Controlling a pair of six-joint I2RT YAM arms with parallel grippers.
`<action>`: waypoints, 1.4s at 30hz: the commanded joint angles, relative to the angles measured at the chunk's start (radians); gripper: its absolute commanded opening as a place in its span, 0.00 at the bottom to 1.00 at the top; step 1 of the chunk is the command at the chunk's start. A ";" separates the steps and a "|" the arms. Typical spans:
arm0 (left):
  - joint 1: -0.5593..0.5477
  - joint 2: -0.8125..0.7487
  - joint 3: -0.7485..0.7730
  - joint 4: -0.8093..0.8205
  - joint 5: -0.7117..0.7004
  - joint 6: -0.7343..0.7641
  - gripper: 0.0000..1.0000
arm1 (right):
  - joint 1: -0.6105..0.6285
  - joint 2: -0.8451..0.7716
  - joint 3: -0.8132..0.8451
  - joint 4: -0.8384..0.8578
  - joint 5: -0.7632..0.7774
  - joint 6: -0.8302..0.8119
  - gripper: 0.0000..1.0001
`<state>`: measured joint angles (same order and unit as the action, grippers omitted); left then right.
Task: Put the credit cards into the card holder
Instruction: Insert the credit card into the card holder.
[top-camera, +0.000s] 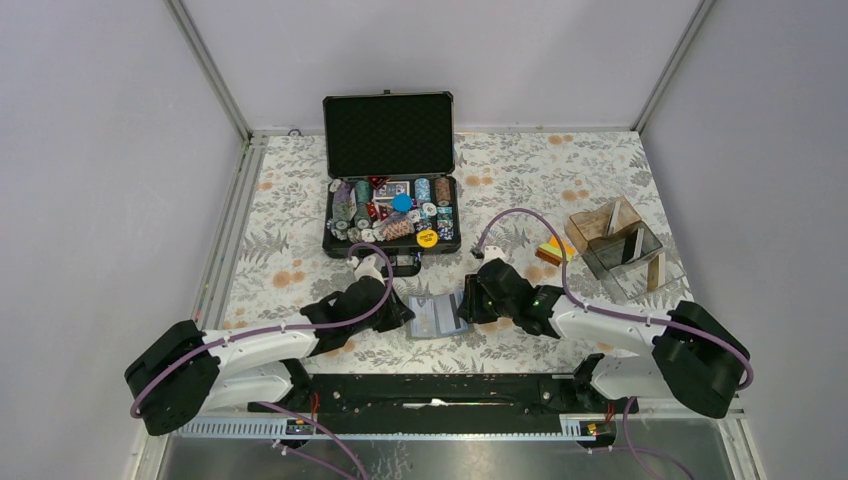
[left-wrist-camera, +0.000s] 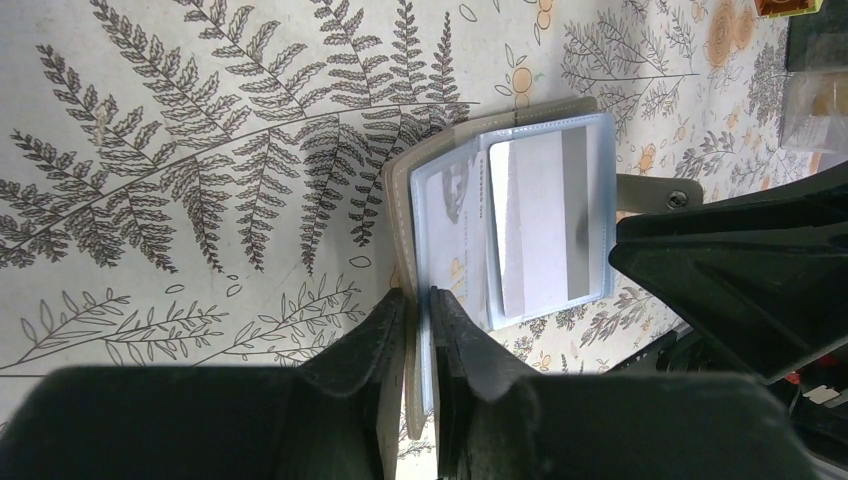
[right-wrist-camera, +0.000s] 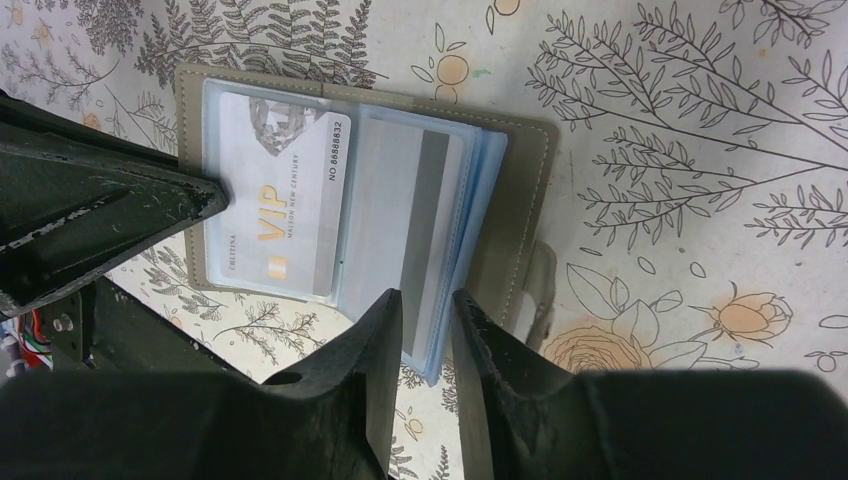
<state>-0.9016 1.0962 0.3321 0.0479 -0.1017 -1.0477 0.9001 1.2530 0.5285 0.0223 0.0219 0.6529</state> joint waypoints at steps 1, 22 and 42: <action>0.004 -0.006 -0.010 0.043 0.003 -0.002 0.16 | -0.007 0.021 0.027 0.060 -0.019 0.011 0.30; 0.003 -0.028 -0.014 0.033 0.005 -0.005 0.04 | -0.007 0.024 0.010 0.067 -0.015 0.017 0.28; 0.004 -0.034 -0.022 0.034 0.006 -0.011 0.02 | -0.007 0.123 -0.009 0.069 0.041 0.034 0.25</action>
<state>-0.9016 1.0851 0.3241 0.0547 -0.1009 -1.0527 0.8974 1.3628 0.5278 0.0830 0.0269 0.6781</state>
